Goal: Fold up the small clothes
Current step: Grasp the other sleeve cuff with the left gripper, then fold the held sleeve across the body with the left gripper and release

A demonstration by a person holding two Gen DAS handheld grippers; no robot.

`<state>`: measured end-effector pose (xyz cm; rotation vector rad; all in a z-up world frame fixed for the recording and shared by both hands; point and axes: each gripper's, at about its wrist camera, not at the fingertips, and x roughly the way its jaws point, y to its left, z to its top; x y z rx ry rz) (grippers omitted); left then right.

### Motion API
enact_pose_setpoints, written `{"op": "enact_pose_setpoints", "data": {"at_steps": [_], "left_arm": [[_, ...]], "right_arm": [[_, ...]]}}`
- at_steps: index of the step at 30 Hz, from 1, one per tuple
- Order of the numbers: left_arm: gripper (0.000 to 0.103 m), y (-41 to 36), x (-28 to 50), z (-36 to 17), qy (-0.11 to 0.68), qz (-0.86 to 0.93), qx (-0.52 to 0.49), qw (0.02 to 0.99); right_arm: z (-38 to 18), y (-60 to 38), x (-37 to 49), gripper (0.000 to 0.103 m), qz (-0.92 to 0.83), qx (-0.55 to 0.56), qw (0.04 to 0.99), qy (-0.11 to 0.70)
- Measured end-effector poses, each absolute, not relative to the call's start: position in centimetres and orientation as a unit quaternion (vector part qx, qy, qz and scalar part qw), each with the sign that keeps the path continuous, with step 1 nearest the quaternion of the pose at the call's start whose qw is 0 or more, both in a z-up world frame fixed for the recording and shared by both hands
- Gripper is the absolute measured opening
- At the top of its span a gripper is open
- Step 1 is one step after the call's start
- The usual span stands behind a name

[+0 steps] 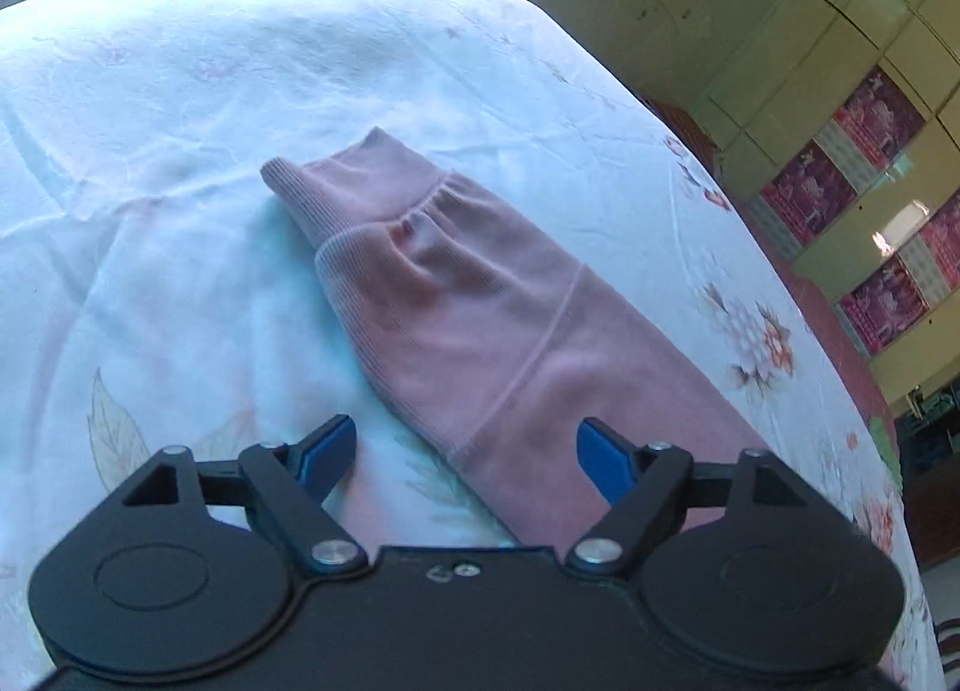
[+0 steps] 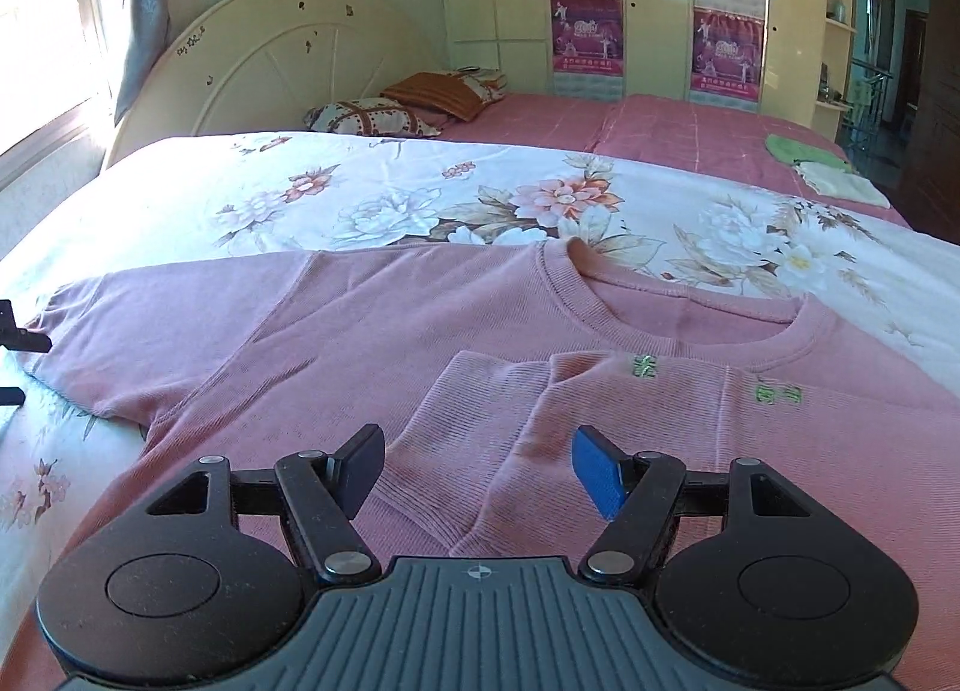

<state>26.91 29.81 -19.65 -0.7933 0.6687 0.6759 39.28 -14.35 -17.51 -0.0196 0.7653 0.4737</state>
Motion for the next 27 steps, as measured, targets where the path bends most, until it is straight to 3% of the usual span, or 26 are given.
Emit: {"op": "enact_pose_setpoints", "data": {"at_steps": [3,6,9,11,17,20,27], "left_arm": [[0.077,31.8,27.4,-20.1,0.292,0.324,-0.378,0.817],[0.060,33.5,27.8,-20.5,0.273,0.333,-0.379,0.819],[0.035,34.8,27.9,-20.9,0.262,0.339,-0.385,0.818],[0.012,35.5,27.7,-21.3,0.258,0.343,-0.397,0.811],[0.006,34.7,27.3,-20.6,0.235,0.333,-0.398,0.822],[0.006,32.3,28.1,-18.4,0.223,0.300,-0.366,0.852],[0.006,20.1,32.6,-11.9,0.220,0.125,-0.270,0.929]], "right_arm": [[-17.9,-13.6,39.8,0.069,0.227,-0.010,0.899,0.374],[-18.2,-13.2,40.3,0.069,0.222,-0.010,0.899,0.377],[-18.6,-12.9,40.6,0.069,0.215,-0.012,0.900,0.378],[-18.7,-12.9,40.8,0.069,0.211,-0.010,0.902,0.377],[-17.8,-13.6,40.5,0.069,0.200,-0.012,0.912,0.357],[-19.3,-13.7,41.0,0.069,0.207,-0.019,0.895,0.395],[-18.2,-15.7,40.7,0.069,0.215,0.030,0.898,0.382]]}}
